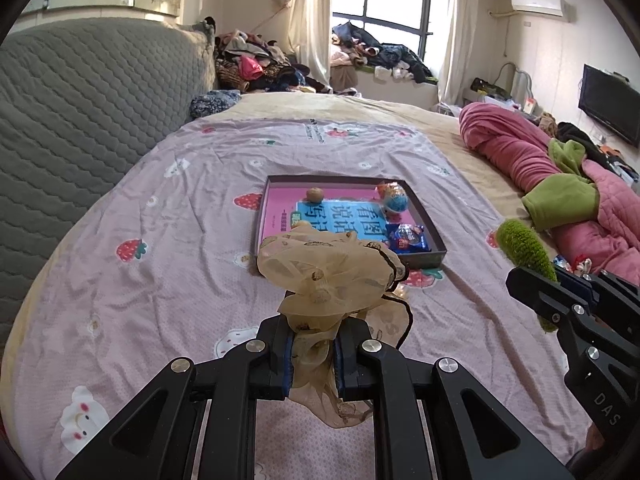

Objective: Organize objects
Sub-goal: 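Lift and carry the mesh bag and green ring over the tray with both grippers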

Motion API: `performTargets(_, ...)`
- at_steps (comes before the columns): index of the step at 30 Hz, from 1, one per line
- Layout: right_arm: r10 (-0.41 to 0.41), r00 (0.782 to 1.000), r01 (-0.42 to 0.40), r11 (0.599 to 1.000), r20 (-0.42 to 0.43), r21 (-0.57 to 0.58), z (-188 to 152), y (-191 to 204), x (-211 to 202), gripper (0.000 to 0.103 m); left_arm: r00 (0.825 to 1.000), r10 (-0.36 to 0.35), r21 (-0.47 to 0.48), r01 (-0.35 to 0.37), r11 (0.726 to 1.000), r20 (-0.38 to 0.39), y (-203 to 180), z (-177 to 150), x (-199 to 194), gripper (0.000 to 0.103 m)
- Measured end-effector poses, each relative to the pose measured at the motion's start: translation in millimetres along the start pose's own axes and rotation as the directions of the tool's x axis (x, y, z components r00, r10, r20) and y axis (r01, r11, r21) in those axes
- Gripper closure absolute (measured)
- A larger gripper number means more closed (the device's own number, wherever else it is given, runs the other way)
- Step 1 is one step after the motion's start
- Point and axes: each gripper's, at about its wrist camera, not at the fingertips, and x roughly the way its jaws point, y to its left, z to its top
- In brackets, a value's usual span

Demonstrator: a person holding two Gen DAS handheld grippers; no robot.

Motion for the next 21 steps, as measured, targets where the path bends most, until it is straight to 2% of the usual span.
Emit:
performTargets(12, -0.037, 0.999, 0.037, 0.999, 0.031, 0.014, 15, 3, -8, 0.090, 0.999, 0.006, 0.004, -0.006, 1.000, 0.052, -8, 18, -16, 0.088)
performTargets(21, -0.032, 0.999, 0.031, 0.999, 0.036, 0.010, 25, 5, 0, 0.090, 0.999, 0.005, 0.014, -0.006, 1.000, 0.051, -9, 23, -10, 0.088)
